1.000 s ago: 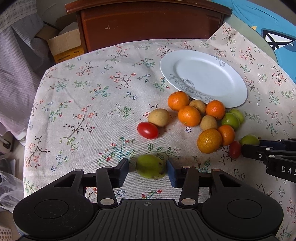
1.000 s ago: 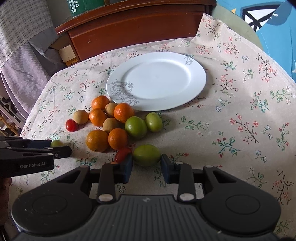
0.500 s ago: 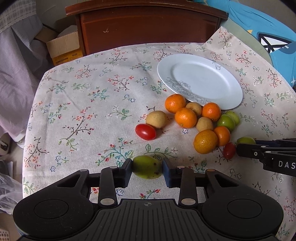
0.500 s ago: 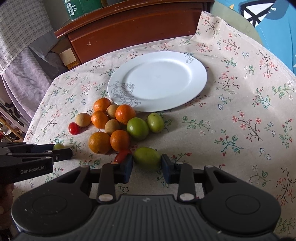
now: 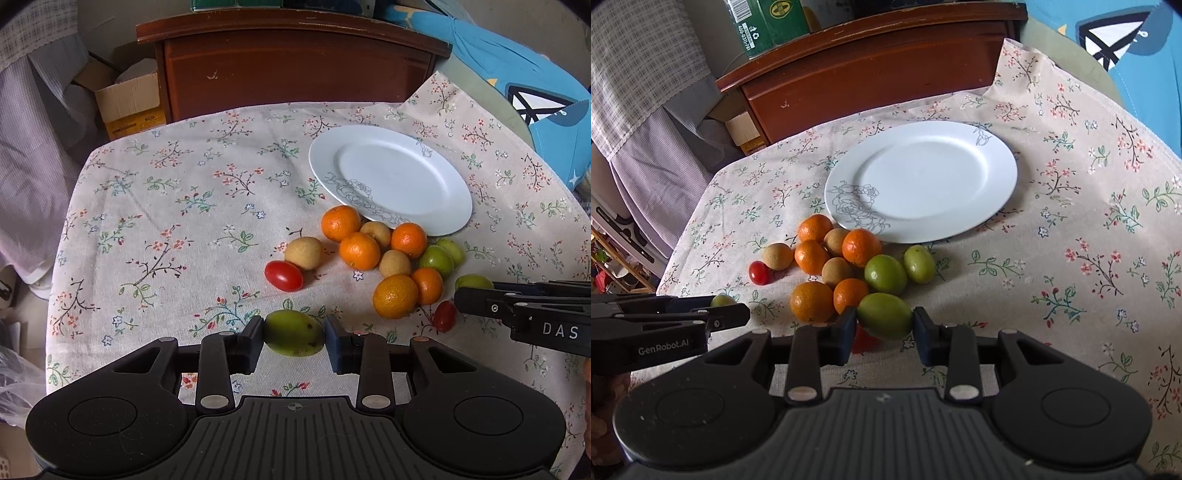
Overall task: Organize fruits
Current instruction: 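Lower the right gripper onto a large green fruit and close it, then lift the green fruit with the right gripper and carry it over the plate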
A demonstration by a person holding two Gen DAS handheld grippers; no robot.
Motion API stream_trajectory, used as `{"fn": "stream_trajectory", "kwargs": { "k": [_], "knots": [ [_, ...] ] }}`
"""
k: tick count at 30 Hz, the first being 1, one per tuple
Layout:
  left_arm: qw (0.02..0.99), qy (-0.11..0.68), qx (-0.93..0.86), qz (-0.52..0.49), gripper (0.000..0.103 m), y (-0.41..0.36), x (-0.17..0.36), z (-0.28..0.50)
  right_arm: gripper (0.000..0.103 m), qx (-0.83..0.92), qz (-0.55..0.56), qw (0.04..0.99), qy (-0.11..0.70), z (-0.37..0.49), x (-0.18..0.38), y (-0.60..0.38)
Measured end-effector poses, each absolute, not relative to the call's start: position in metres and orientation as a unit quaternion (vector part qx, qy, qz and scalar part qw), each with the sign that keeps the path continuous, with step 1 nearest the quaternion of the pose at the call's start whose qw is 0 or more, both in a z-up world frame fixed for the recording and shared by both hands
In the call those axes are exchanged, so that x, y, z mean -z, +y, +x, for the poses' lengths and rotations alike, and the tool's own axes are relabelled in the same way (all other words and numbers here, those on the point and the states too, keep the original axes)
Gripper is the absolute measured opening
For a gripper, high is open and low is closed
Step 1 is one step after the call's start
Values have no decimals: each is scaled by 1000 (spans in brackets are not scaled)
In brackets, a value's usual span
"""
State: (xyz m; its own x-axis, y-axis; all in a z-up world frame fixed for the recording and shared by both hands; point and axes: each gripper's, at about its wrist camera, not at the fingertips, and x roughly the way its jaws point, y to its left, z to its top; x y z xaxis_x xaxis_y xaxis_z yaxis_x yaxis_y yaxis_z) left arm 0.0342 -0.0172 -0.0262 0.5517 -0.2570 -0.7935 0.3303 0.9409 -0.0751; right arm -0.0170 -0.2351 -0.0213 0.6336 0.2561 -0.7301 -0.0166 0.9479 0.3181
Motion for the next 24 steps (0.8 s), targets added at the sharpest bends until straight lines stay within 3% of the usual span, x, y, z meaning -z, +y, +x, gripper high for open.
{"fn": "stream_trajectory", "kwargs": {
  "k": [24],
  "knots": [
    [893, 391, 220, 26, 33, -45, -20, 56, 33, -75, 170, 911, 367, 2, -8, -250]
  ]
}}
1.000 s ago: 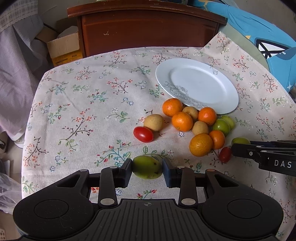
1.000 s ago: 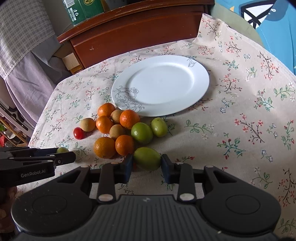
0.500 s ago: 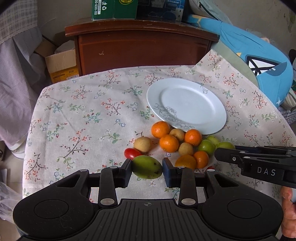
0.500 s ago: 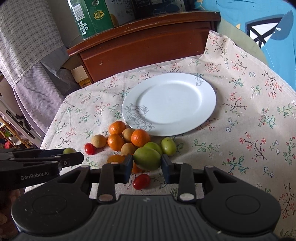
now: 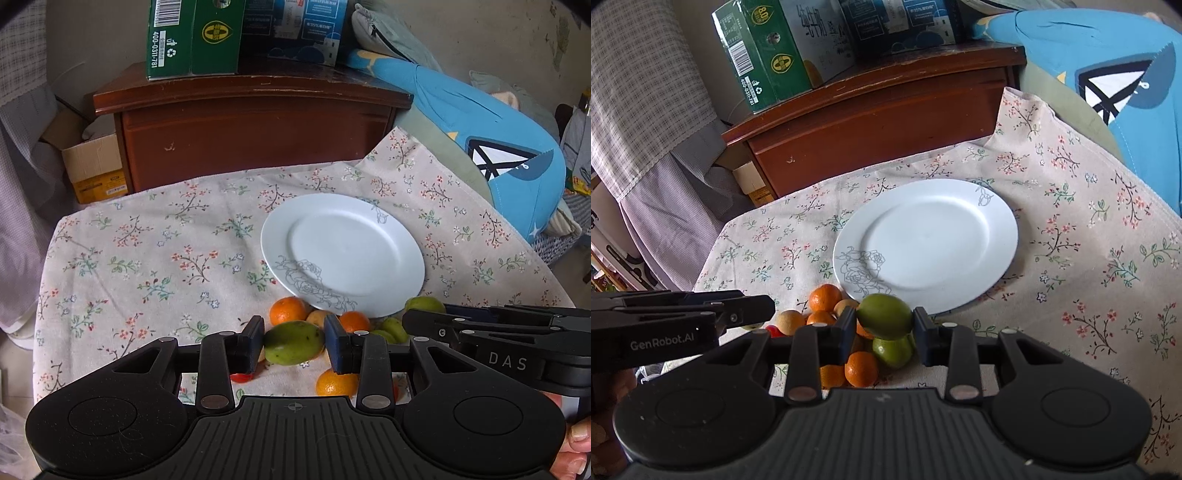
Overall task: Organize fruits
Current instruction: 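Lift the green fruit with the right gripper and carry it over the plate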
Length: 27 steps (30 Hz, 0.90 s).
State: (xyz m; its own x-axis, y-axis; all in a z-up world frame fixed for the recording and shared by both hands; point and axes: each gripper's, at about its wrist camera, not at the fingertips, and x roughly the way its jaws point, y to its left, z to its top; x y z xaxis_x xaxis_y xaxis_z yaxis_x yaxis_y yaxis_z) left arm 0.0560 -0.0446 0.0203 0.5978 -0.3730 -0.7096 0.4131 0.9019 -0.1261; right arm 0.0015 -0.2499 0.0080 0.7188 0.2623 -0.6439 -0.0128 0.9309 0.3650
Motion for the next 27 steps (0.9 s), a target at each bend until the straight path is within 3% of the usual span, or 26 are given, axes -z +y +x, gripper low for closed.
{"fn": "stream_trajectory", "kwargs": {
  "k": [19, 22, 27],
  "knots": [
    [861, 451, 224, 64, 35, -33, 5, 62, 33, -52, 210, 896, 387, 14, -1, -267],
    [857, 454, 230, 81, 42, -34, 11, 52, 34, -51, 217, 893, 391, 16, 0, -268],
    [849, 457, 243, 103, 42, -42, 21, 46, 34, -51, 217, 891, 395, 15, 1, -266]
  ]
}}
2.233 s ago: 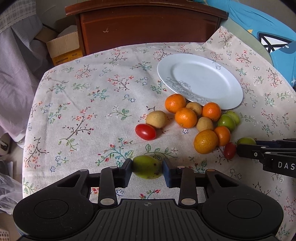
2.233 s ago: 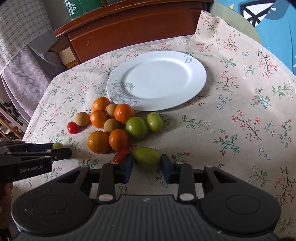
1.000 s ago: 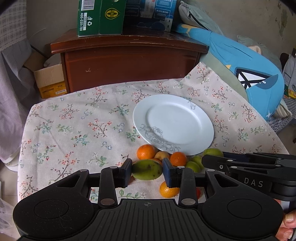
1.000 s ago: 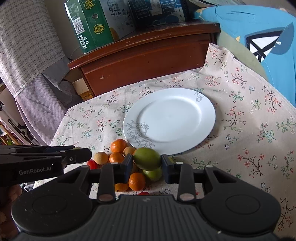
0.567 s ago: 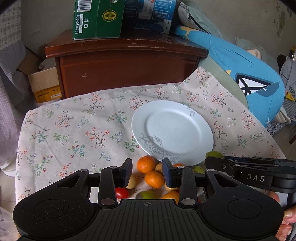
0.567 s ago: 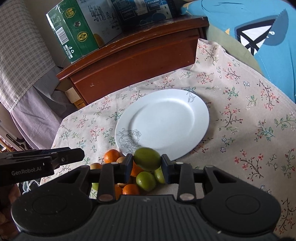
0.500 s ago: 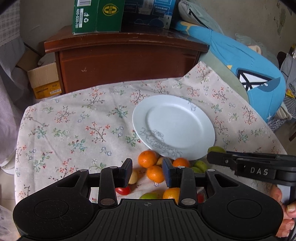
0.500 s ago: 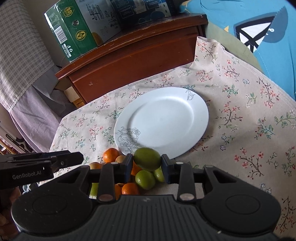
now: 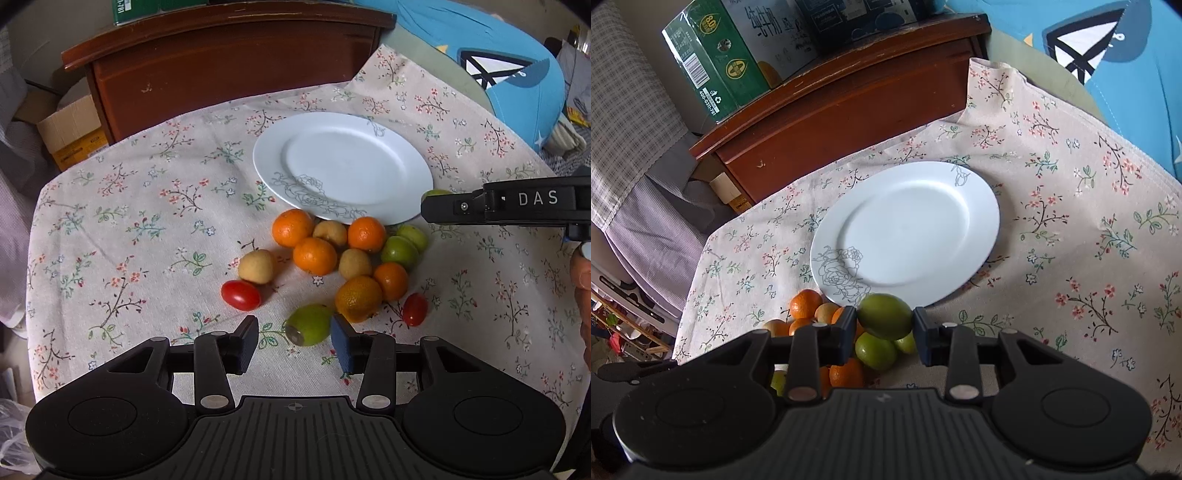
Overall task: Organize fruits
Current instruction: 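Lift the green fruit with the right gripper and carry it over the plate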
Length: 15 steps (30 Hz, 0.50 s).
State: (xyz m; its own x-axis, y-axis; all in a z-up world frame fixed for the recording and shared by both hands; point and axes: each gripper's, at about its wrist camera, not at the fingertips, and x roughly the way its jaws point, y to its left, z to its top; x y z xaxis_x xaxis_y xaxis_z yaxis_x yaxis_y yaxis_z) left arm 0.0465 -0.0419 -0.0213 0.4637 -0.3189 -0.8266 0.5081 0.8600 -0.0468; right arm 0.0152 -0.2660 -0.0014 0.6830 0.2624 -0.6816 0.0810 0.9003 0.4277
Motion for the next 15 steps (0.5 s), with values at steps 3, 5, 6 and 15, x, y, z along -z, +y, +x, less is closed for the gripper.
{"fn": "stream_trajectory", "kwargs": {
  "k": [3, 5, 6, 15],
  "knots": [
    [846, 454, 257, 115, 42, -48, 25, 45, 34, -47, 219, 890, 398, 15, 3, -267],
    [844, 455, 255, 127, 42, -51, 30, 45, 34, -44, 220, 889, 399, 15, 4, -267],
    [843, 454, 254, 134, 42, -53, 33, 45, 34, -43, 220, 889, 398, 15, 3, -268],
    [844, 440, 269, 150, 29, -59, 39, 41, 34, -46, 226, 888, 398, 15, 3, -269]
  ]
}}
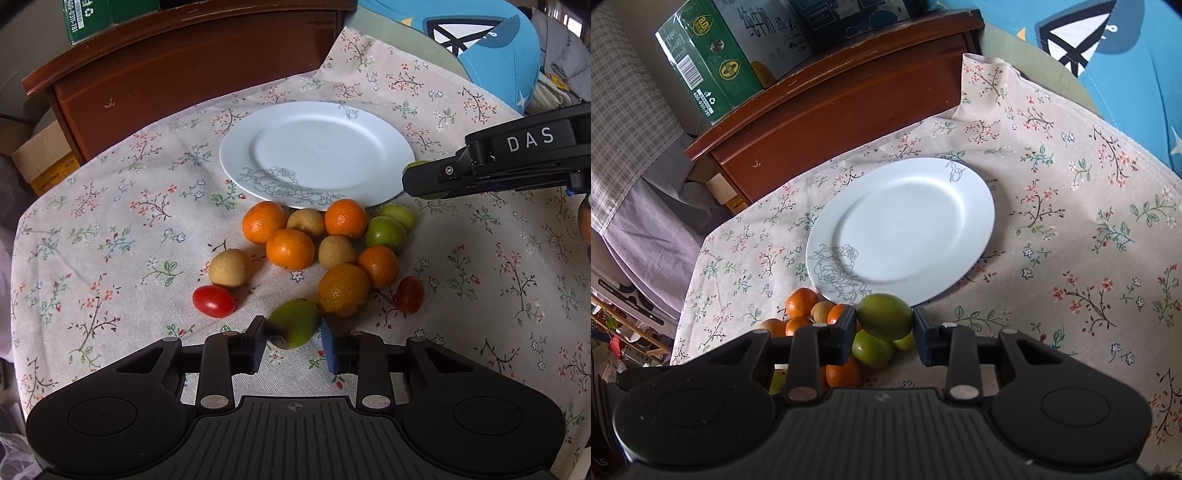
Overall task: Organize fruits
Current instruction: 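Lift the green fruit with the right gripper and carry it over the plate, then open the right gripper to drop the green fruit onto the plate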
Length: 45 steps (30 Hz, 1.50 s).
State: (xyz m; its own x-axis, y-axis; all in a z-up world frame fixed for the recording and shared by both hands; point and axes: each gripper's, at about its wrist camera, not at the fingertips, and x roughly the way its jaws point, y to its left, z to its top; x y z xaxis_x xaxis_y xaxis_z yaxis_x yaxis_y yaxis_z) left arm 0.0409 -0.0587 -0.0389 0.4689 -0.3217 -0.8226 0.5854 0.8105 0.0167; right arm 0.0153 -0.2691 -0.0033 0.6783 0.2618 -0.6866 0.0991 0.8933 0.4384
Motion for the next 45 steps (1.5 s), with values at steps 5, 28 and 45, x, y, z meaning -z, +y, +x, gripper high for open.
{"fn": "stream_trajectory", "kwargs": {
  "k": [5, 28, 45],
  "knots": [
    [864, 422, 253, 108, 29, -47, 19, 47, 34, -48, 238, 886, 396, 16, 2, -273],
    [877, 403, 258, 37, 30, -88, -2, 130, 33, -40, 238, 894, 377, 66, 4, -295],
    [872, 425, 244, 18, 31, -107, 19, 169, 37, -12, 221, 894, 390, 96, 25, -295]
  ]
}}
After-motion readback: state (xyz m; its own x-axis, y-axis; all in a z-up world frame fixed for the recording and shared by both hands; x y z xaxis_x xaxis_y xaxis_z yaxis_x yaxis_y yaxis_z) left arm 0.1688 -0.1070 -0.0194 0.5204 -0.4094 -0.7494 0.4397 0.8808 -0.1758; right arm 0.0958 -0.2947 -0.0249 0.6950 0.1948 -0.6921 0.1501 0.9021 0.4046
